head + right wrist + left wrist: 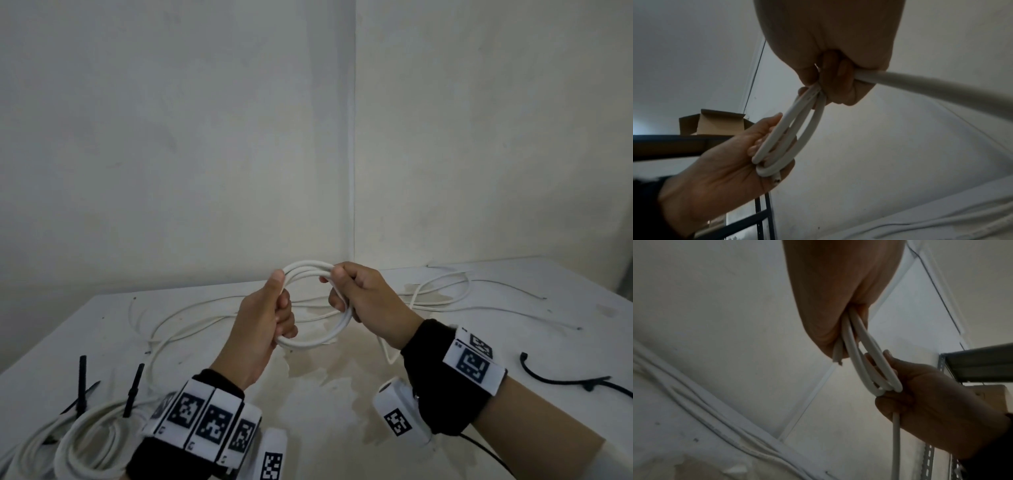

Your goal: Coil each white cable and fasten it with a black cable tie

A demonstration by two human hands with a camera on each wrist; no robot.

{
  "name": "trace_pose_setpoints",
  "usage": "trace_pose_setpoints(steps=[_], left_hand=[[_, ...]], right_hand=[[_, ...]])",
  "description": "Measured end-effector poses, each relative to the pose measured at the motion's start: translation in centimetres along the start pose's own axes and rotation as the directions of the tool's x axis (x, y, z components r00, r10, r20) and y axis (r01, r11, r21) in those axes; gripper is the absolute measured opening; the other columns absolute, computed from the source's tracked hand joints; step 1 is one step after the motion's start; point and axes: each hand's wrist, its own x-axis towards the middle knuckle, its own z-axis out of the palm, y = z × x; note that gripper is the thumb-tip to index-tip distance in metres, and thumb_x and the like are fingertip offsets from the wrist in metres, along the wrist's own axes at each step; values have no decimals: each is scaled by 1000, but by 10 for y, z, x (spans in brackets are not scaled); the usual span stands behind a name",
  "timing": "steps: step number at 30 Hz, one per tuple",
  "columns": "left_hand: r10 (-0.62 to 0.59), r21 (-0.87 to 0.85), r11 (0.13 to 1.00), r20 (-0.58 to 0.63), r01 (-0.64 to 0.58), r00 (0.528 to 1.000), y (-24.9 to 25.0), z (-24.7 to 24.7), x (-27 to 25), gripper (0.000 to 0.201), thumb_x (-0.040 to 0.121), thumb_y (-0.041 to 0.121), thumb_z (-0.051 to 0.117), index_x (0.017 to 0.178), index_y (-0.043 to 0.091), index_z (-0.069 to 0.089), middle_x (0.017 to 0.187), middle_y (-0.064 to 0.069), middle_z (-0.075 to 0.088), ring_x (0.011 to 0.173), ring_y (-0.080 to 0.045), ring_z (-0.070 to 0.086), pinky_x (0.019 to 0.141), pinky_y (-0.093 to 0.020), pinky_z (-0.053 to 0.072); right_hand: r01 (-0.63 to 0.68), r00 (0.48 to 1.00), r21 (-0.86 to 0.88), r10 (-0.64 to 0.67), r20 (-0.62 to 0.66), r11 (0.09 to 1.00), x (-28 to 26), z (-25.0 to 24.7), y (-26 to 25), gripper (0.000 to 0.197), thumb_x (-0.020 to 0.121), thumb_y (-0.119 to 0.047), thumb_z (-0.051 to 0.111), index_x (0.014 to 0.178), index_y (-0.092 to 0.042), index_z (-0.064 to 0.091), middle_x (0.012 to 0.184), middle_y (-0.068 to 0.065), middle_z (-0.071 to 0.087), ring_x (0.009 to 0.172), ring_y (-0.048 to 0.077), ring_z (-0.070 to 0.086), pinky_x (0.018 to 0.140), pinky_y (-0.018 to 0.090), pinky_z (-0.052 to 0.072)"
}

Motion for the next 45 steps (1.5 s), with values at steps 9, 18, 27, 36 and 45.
trace_pose_setpoints(steps=[9,18,27,36,45], left_hand=[[16,-68,997,-78,-21,997,-6,2,-2,44,97,34,38,58,16,30,42,7,20,35,-8,18,38,-18,21],[16,-372,921,-265,-118,964,6,-47,16,44,96,39,38,58,18,31,35,10,25,28,-4,22,34,-14,22],[79,-357,899,-439,-254,895,16,-67,26,41,95,39,42,60,20,33,38,11,30,32,-5,24,36,-16,26],[194,70,981,-432,-182,881,-2,-34,27,39,96,31,42,60,18,36,39,11,34,37,-4,28,48,-24,24],[139,266,959,-128,-101,982,-34,-6,8,43,97,32,40,77,0,58,67,-6,60,66,-17,56,59,-22,46]], right_hand=[[19,1000,18,-19,-4,1000,-4,2,8,27,99,-17,36,90,-7,60,54,-3,51,40,-1,43,45,8,32],[66,992,-405,-103,-69,912,-7,-17,52,22,99,-18,38,100,-12,59,58,-8,38,50,4,36,52,17,29],[358,924,-723,-335,184,591,-6,-6,73,30,93,-25,37,89,-5,59,75,8,59,64,26,54,59,29,41],[682,668,-667,-625,404,298,-10,36,40,37,98,-22,34,78,-7,60,68,5,56,57,20,46,56,25,27],[678,715,-523,-630,304,517,3,40,26,14,85,-11,52,76,-1,58,69,11,59,67,13,39,61,24,33]])
